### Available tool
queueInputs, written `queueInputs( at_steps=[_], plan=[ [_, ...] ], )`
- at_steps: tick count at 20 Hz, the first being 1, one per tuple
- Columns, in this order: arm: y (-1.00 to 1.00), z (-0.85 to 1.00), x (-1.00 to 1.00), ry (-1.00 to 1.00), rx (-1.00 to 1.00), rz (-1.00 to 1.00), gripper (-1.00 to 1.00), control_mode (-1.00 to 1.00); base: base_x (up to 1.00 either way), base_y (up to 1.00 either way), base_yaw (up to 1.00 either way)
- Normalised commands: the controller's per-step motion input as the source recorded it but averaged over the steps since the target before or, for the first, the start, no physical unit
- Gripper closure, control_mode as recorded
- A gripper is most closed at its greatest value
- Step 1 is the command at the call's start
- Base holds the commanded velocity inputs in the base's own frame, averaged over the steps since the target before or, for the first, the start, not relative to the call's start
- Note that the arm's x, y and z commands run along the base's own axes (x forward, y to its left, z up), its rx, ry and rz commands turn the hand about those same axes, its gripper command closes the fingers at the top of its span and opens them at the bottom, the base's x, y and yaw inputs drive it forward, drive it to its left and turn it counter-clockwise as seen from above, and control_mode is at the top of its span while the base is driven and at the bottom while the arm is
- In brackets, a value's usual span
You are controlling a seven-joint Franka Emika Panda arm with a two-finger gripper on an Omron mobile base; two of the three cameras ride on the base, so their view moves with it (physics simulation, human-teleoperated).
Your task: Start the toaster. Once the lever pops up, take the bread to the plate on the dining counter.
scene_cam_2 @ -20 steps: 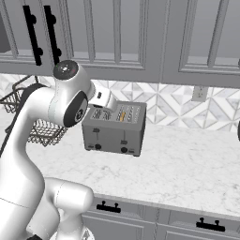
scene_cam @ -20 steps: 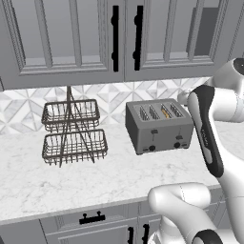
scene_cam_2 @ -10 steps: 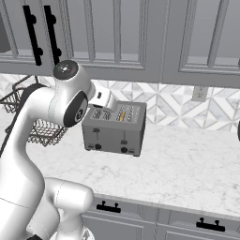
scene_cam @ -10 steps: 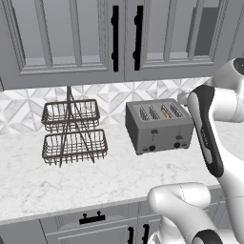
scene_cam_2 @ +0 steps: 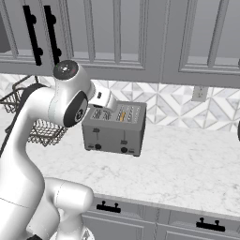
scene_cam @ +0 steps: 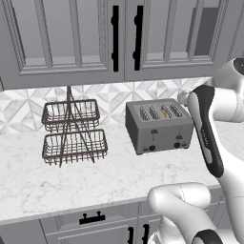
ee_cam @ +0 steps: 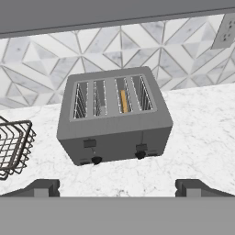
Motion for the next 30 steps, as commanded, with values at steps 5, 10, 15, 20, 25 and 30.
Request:
queueInputs(
  at_steps=[5,10,15,20,25,30],
  plan=[
    [0.0,0.0,0.0,0.0,0.0,0.0,-1.0,-1.0,0.0,0.0,0.0],
    [0.0,0.0,0.0,0.0,0.0,0.0,-1.0,-1.0,0.0,0.0,0.0],
    [0.0,0.0,0.0,0.0,0.0,0.0,-1.0,-1.0,0.0,0.0,0.0],
    [0.0,0.0,0.0,0.0,0.0,0.0,-1.0,-1.0,0.0,0.0,0.0],
    [0.0,0.0,0.0,0.0,0.0,0.0,-1.0,-1.0,0.0,0.0,0.0],
    [0.0,0.0,0.0,0.0,0.0,0.0,-1.0,-1.0,0.0,0.0,0.0]
  ],
)
